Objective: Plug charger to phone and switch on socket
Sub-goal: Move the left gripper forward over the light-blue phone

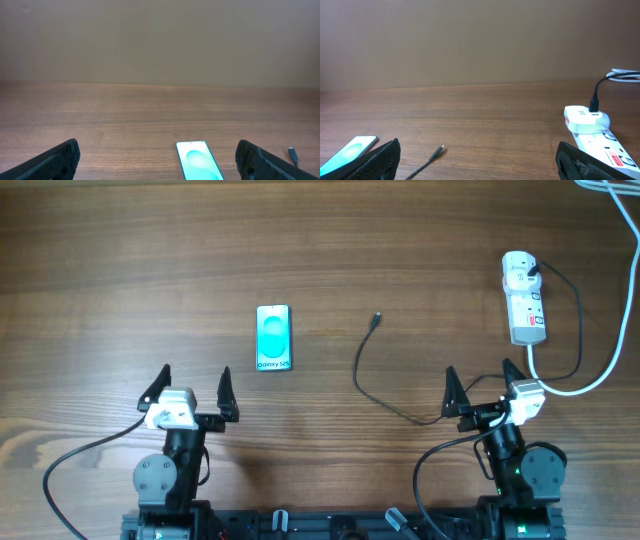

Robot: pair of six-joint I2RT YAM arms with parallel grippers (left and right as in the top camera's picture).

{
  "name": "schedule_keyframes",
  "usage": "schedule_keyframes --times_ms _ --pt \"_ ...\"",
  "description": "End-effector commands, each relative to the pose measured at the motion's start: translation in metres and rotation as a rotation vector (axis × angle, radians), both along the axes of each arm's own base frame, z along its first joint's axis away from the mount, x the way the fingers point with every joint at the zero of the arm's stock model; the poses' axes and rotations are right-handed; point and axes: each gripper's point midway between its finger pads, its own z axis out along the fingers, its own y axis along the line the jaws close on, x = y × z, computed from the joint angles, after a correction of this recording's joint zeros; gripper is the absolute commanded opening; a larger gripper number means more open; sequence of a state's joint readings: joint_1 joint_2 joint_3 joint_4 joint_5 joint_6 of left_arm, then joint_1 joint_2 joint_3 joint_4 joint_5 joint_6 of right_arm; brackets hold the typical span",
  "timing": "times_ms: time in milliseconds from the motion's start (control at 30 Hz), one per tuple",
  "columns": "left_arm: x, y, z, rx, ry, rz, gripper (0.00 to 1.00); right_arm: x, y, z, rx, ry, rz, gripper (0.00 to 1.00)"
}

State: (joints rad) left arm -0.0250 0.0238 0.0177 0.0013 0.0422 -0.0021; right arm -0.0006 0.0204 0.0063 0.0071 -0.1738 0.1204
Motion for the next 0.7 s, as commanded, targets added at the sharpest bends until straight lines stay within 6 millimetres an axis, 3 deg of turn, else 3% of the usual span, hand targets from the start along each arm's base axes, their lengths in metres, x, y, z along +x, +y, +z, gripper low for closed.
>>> schedule_keyframes --times_ms 0,200,367,467,667 --pt "0.002 0.002 0.023 -0.037 -0.004 0.012 1.0 0.0 -0.002 0.001 0.013 -0.004 -0.016 1.0" --pt "0.023 0.001 0.057 -0.034 0.074 0.009 1.0 0.0 -0.002 0.001 0.013 -0.004 -0.016 1.0" --pt "0.06 -0.021 0.082 -0.045 0.201 -0.117 1.0 0.0 -0.002 0.001 0.013 -0.004 -0.016 1.0" --pt "0.09 -0.026 0.088 -0.146 0.366 -0.119 1.0 0.0 -0.002 0.001 0.013 -0.004 -0.016 1.0" --pt "0.127 -0.041 0.085 -0.178 0.602 -0.133 1.0 0.0 -0.002 0.001 0.013 -0.004 -0.016 1.0"
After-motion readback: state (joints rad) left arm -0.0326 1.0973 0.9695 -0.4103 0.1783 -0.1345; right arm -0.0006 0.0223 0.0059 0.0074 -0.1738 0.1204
